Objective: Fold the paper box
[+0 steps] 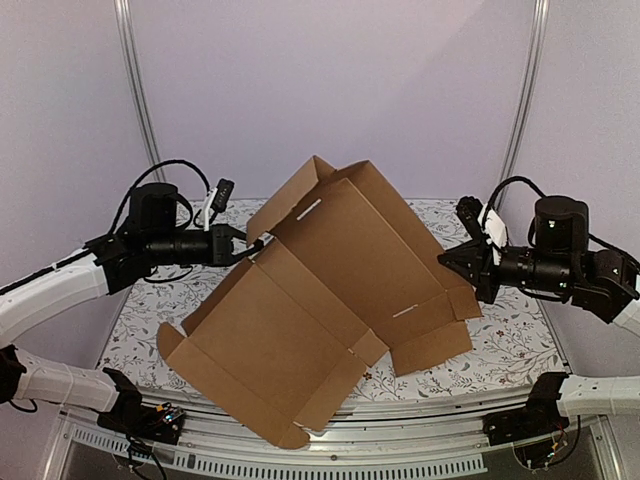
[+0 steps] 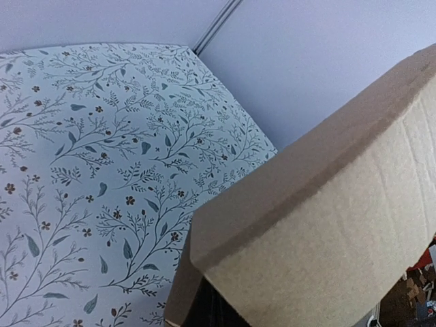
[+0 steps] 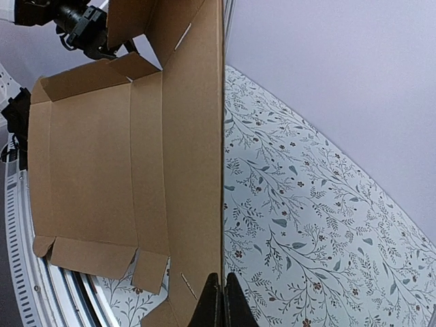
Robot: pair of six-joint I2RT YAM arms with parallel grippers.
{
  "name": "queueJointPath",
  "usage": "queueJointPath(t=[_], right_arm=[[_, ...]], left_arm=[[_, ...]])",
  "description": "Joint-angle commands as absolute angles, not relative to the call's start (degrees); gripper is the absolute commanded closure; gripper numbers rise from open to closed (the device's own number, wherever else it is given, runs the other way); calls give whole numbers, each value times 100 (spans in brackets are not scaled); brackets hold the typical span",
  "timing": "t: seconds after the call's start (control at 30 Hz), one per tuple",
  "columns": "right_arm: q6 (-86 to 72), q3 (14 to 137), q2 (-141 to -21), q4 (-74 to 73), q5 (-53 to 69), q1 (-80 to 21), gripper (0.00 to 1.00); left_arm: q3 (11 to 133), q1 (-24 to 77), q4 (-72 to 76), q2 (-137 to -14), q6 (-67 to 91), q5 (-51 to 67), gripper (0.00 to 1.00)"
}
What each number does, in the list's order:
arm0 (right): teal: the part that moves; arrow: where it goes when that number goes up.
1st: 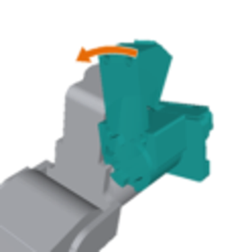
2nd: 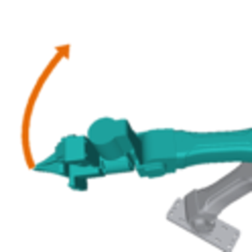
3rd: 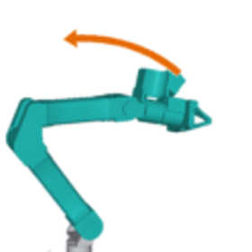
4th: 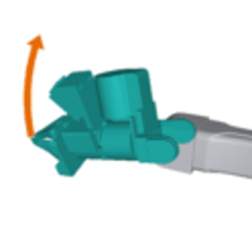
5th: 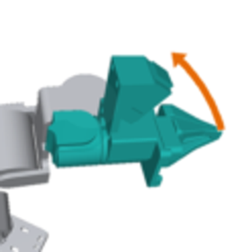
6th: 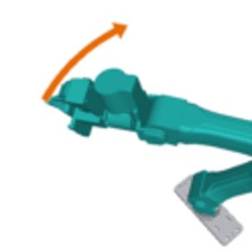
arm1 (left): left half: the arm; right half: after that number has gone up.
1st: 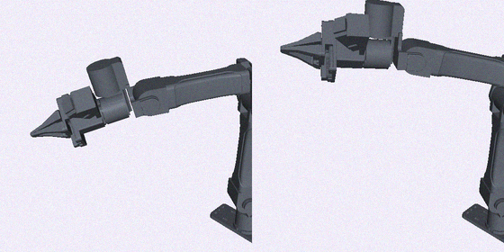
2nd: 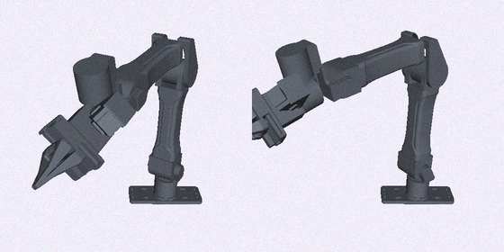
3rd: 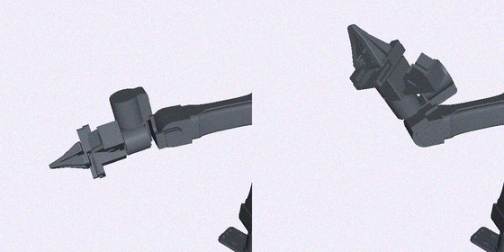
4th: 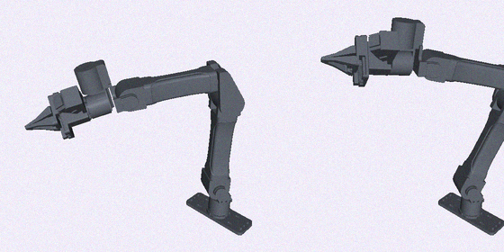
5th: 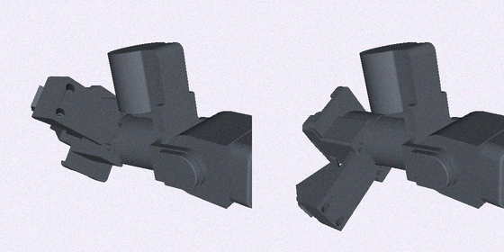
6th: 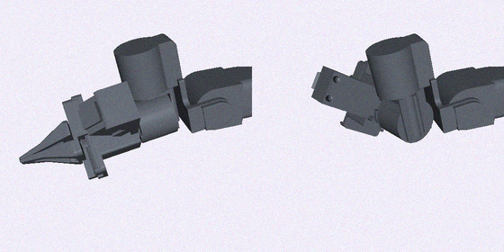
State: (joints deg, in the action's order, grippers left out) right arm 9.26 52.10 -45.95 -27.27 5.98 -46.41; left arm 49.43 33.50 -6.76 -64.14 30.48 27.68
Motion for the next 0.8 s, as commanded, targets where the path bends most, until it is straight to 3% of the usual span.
queueJointPath(t=[0.0, 0.37, 0.77], right_arm=[[794, 5227, -4776, -2486, 326, -4622, 100], [787, 5282, -5043, -2537, 220, -4629, 100], [939, 5439, -5240, -2774, 143, -4709, 100]], left_arm=[[4882, 3438, -553, -6588, 2910, 3176, 100], [5050, 3548, -978, -7040, 2546, 2907, 100], [5243, 3568, -1822, -7184, 2252, 1465, 100]])
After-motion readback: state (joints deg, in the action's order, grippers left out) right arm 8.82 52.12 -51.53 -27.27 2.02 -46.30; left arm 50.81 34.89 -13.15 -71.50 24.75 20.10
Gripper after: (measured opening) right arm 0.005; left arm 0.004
